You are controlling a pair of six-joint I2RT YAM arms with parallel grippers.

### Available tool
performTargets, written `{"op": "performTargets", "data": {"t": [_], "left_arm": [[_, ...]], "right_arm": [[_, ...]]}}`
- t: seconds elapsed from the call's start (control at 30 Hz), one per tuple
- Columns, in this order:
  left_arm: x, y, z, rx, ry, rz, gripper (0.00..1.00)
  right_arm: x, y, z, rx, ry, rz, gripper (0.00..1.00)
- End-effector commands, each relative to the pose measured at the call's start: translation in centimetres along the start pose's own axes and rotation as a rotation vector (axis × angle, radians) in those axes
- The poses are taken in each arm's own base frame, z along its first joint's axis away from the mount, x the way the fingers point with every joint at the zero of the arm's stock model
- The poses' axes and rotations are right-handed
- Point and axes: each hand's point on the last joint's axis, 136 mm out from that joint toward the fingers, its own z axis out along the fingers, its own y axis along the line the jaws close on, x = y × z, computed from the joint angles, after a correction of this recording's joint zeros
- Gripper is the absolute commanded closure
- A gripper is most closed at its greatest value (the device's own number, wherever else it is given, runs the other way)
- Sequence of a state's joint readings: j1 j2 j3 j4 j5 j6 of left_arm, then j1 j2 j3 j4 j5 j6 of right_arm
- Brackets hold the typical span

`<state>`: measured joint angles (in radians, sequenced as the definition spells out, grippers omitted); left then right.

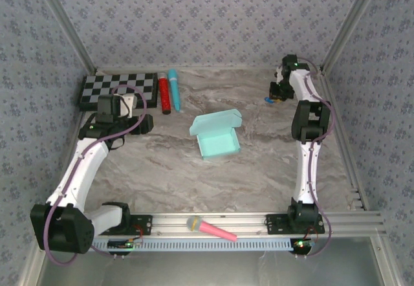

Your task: Fold the paper box

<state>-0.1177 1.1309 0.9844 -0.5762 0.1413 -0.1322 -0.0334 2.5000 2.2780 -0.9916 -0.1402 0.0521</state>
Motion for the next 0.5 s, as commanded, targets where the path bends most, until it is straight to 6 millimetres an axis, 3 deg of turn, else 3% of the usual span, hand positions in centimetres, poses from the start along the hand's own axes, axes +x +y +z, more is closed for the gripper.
{"op": "performTargets", "data": {"t": [0.0, 0.47], "left_arm": [[-0.2, 0.0, -0.2, 0.004, 0.004, 0.003, 0.13], [-0.1, 0.0, -0.2, 0.001, 0.008, 0.008, 0.13]], "right_arm": [[-0.5, 0.5, -2.1, 0.034, -0.033, -0.028, 0.74], [-0.5, -0.1, -0.4, 0.131, -0.019, -0.011, 0.71]]}}
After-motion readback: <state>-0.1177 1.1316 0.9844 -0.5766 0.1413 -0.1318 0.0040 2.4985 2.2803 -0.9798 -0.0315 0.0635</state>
